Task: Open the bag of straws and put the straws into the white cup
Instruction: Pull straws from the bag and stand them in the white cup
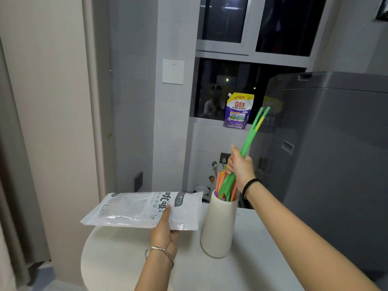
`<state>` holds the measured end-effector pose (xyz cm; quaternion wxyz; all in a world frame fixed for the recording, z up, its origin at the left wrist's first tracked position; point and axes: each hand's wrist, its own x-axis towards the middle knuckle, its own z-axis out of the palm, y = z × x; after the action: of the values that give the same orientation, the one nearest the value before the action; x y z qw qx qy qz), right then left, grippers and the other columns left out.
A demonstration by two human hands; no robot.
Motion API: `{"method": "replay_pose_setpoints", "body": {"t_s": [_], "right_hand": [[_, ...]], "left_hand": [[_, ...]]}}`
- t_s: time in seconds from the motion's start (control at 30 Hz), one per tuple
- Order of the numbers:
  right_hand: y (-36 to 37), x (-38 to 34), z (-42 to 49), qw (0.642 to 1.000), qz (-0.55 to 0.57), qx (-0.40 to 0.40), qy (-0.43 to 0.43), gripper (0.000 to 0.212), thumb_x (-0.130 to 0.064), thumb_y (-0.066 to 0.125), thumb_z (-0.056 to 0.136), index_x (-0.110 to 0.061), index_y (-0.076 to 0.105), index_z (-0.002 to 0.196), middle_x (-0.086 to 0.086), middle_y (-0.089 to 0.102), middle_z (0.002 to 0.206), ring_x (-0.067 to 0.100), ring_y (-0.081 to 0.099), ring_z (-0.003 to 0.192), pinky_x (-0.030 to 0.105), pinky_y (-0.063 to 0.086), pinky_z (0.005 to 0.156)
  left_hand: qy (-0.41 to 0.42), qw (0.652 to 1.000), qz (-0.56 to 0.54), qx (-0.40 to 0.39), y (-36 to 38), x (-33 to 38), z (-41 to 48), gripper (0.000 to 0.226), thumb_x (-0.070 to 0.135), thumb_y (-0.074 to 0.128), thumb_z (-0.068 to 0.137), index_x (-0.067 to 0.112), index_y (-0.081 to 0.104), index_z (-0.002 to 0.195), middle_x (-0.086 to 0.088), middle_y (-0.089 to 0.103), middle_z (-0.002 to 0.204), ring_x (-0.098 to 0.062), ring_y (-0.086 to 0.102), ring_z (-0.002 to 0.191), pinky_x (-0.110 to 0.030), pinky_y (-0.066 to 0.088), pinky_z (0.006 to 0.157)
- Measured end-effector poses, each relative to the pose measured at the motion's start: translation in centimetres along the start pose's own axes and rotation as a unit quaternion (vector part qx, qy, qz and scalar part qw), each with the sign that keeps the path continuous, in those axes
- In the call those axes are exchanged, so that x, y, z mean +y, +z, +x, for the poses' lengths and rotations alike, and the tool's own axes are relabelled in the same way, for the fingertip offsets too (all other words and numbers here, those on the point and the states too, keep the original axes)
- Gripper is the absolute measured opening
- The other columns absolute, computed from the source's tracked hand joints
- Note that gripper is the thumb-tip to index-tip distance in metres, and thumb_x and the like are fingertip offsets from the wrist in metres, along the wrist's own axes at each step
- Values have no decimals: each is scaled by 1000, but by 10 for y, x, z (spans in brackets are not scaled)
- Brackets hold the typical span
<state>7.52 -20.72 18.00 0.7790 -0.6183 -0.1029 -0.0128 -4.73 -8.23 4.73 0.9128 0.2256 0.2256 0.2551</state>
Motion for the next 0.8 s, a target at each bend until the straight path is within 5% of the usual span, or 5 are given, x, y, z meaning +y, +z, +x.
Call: {"method": "replay_pose_setpoints", "body": {"t_s": [0.17, 0.3, 0.5, 0.63, 0.8], "right_hand": [[1, -1, 0, 980, -189, -49, -49, 40, -30, 53, 91, -14, 44, 55, 2, 48, 49, 12, 49, 42, 23, 48, 53], [-4, 2, -1, 960, -260, -49, -89, 42, -36, 52, 91, -16, 50, 54, -5, 55, 50, 3, 54, 43, 20, 43, 53], [-9, 5, -2, 943, -296, -79, -133, 33, -38, 57, 88, -16, 54, 63, -2, 57, 61, 12, 57, 60, 25, 46, 60], [-13, 1, -1, 938, -285, -81, -180, 21, -29, 67, 83, -9, 60, 85, 15, 64, 85, 24, 60, 78, 26, 49, 68], [-17, -5, -3, 946, -260, -115, -158, 19, -30, 48, 95, -16, 61, 93, -8, 68, 83, -2, 64, 78, 31, 52, 83]], "left_hand": [[1, 1000, -8, -4, 1, 1, -2, 34, 10, 58, 94, 16, 55, 127, 0, 66, 109, -12, 63, 86, -20, 57, 47], [5, 1000, -10, -6, 1, 1, -3, 40, 9, 57, 94, 13, 53, 134, -5, 62, 121, -12, 63, 87, -20, 58, 49], [-1, 1000, -17, -7, 0, 2, -4, 39, 10, 58, 94, 13, 53, 133, -4, 63, 120, -12, 63, 87, -21, 58, 50], [1, 1000, -27, -6, -1, 3, -4, 40, 9, 58, 94, 12, 53, 133, -5, 63, 122, -12, 64, 87, -21, 58, 49], [0, 1000, -22, -2, -1, 1, -3, 42, 8, 58, 94, 11, 52, 135, -6, 62, 124, -13, 64, 88, -21, 57, 48]]}}
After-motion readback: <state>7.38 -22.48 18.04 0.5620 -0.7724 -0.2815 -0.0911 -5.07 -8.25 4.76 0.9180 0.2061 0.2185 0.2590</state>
